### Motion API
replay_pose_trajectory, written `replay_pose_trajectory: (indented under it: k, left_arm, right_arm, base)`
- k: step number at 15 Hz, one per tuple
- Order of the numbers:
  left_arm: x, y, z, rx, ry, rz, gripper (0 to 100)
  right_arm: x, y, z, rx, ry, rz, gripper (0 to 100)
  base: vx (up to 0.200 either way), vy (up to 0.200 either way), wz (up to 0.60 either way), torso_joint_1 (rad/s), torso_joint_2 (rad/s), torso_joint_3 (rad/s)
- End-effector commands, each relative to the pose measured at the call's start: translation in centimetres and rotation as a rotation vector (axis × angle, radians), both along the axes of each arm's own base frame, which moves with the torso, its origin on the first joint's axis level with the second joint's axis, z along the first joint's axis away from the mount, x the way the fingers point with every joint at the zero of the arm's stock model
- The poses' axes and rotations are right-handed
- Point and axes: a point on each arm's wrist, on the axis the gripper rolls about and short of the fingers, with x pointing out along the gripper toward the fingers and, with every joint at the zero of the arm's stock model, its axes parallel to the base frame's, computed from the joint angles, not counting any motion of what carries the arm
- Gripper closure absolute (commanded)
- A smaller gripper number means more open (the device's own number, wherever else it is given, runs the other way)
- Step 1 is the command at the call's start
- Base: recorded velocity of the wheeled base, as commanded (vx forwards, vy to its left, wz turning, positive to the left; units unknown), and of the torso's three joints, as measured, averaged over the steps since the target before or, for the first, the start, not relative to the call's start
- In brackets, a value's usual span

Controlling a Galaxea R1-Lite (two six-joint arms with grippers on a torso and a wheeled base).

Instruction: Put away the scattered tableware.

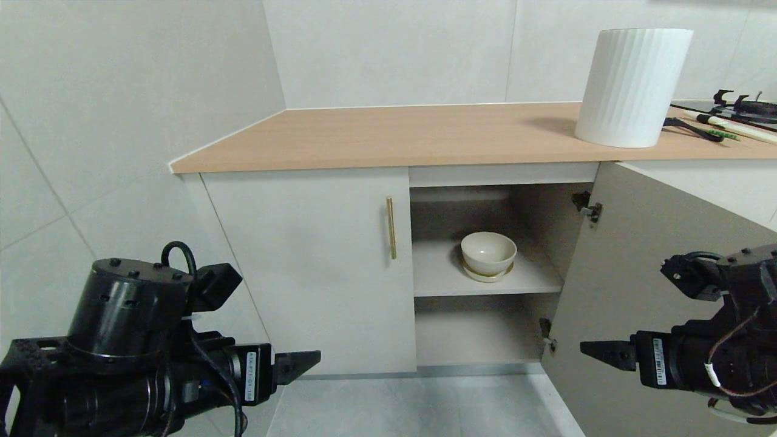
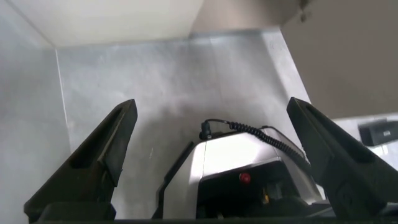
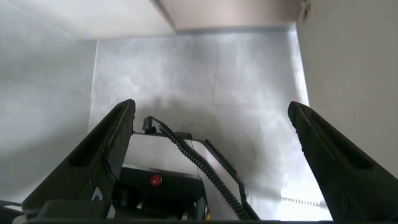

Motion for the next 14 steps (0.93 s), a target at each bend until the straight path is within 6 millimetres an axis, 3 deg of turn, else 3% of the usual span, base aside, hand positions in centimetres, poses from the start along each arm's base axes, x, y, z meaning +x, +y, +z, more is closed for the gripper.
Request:
replay_pose_trajectory:
  k: [1,3,14]
  left_arm:
    - [0.04,-0.03,-0.04,0.001,0.002,0.000,0]
    - [0.02,-0.02,-0.08,0.001,0.003,0.000,0]
    - [-0.02,0.00,-0.09,0.001,0.003,0.000,0]
  right_arm:
    - [0.05,0.03,-0.08,-0.001,0.004,-0.001,0]
    - [0.05,0.03,-0.08,-0.001,0.004,0.001,0]
    - [0.01,0.01,-0.07,-0.001,0.005,0.001,0]
  base:
    - [-0.200,0.000,0.00,0.002,0.00,0.007]
    - [-0.200,0.000,0.00,0.000,0.00,0.000]
    - [0.000,0.000,0.00,0.000,0.00,0.000]
